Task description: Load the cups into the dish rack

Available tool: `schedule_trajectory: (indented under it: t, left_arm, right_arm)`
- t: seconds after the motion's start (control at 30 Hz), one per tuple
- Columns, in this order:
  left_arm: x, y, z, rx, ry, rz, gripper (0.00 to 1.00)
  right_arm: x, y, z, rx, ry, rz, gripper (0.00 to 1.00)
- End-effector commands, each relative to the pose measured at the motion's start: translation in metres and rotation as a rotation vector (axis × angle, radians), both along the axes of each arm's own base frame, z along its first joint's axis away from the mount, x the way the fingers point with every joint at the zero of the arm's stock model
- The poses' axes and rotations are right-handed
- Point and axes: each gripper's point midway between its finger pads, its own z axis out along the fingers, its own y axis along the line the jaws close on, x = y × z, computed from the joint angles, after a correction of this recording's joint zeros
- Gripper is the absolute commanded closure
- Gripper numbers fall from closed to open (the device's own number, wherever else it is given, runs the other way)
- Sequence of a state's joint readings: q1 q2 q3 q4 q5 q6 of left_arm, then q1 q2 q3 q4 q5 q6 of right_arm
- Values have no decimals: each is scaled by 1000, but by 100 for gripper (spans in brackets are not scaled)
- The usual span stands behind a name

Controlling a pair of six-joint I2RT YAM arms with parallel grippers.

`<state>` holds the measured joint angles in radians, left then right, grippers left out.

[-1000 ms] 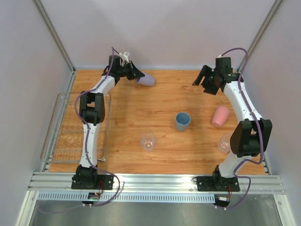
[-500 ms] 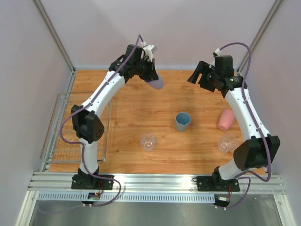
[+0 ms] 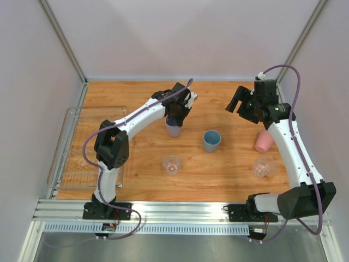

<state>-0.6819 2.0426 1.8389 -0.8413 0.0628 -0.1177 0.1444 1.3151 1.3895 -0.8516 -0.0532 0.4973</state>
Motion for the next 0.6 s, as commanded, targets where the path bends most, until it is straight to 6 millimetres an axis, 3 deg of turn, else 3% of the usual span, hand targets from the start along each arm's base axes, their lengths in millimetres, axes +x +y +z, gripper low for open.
schedule_trajectory:
  t: [0.0, 0.1, 0.3, 0.43, 0.53, 0.57]
  left_arm:
    - [5, -6, 3, 55, -92, -38, 100]
    - [3, -6, -4, 68, -97, -42, 97]
    - [1, -9, -4, 46, -94, -45, 76]
    - [0, -11, 12, 28, -110, -55, 49]
    - [1, -12, 42, -12, -141, -49, 31]
    - [1, -14, 57, -39, -160, -44, 16]
  right_arm:
    - [-10, -7, 2, -15, -6, -26, 14]
    - [-12, -6, -2, -10, 5, -20, 12]
    - [-8, -2, -3, 5, 11, -13, 9]
    - [-1, 2, 0, 11, 6, 2, 9]
    - [5, 5, 6, 23, -4, 18, 9]
    - [8, 9, 4, 30, 5, 33, 9]
